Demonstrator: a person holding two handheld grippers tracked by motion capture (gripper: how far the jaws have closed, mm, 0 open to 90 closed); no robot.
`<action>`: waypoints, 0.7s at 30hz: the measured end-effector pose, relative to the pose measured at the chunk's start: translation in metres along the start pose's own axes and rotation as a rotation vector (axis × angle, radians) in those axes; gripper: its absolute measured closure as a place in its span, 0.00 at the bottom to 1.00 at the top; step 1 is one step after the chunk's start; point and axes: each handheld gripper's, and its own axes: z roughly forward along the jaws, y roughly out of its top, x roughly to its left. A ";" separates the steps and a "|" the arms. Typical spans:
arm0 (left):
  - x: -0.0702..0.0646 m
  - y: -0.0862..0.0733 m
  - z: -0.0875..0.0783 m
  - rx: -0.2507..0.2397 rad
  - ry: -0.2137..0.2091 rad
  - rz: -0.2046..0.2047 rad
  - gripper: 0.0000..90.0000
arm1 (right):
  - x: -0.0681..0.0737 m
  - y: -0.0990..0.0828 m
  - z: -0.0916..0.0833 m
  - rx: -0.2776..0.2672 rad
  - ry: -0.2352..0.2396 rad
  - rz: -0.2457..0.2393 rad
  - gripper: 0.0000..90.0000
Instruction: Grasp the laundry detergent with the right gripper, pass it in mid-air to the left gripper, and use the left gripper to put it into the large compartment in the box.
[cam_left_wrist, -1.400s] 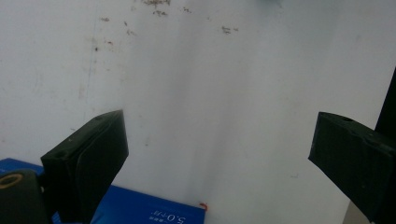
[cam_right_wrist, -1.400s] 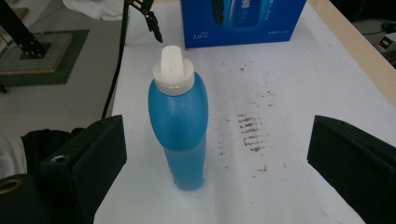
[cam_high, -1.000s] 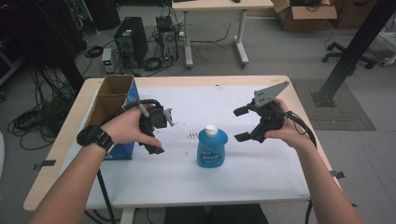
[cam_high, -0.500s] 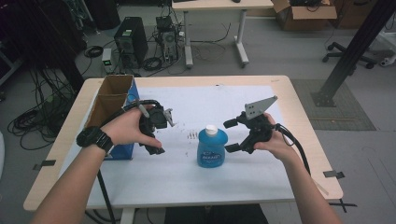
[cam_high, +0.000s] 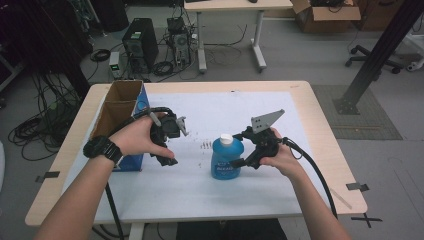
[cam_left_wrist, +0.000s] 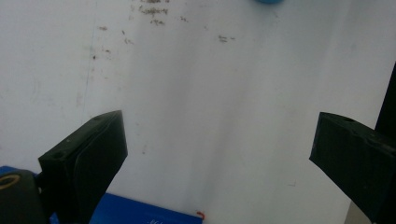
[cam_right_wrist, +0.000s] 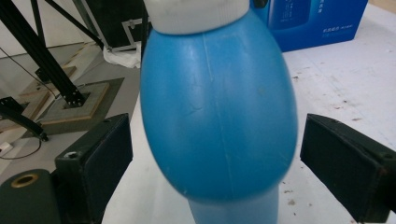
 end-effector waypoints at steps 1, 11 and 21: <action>0.000 0.000 0.000 0.000 0.000 -0.001 0.05 | 0.000 -0.001 0.002 0.002 0.000 0.000 0.10; 0.000 -0.001 0.000 -0.003 0.000 -0.003 0.05 | -0.002 -0.004 0.013 0.003 0.003 0.001 0.14; 0.000 0.001 0.000 -0.002 -0.003 0.002 0.05 | 0.000 -0.004 0.017 -0.003 -0.002 -0.020 0.21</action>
